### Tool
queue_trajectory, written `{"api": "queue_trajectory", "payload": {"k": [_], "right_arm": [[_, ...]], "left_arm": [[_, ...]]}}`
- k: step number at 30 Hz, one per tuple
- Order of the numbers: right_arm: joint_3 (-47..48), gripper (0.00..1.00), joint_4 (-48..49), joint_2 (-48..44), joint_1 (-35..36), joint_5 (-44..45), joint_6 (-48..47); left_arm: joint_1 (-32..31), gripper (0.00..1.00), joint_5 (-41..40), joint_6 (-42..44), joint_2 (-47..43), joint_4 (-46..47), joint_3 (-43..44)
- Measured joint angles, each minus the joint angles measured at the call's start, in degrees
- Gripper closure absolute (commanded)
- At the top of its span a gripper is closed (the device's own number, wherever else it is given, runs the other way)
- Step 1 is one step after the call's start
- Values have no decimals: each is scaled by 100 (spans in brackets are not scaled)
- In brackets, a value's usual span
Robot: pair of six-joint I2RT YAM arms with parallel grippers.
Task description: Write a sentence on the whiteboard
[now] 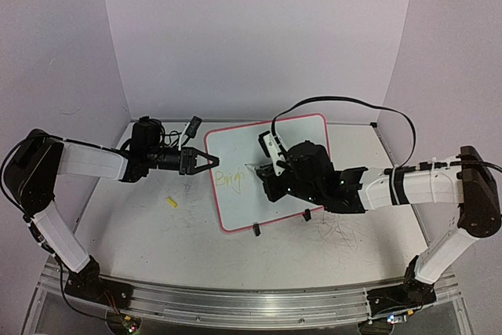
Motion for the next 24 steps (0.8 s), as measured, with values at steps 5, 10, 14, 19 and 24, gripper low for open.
{"api": "queue_trajectory", "payload": {"k": [5,10,14,19,24], "right_arm": [[-2,100,-14,0,0,-2,34],[-39,100,-13,0,0,-12,50],[-75,100,-26,0,27,-28,65],[-128,100,-55,0,57,-54,85],[-179,100,-92,0,90,-83,146]], "left_arm": [[0,100,0,0,0,0,0],[0,100,-2,0,0,0,0],[0,100,-2,-2,0,0,0],[0,100,-2,-2,0,-1,0],[0,100,-2,-1,0,-1,0]]}}
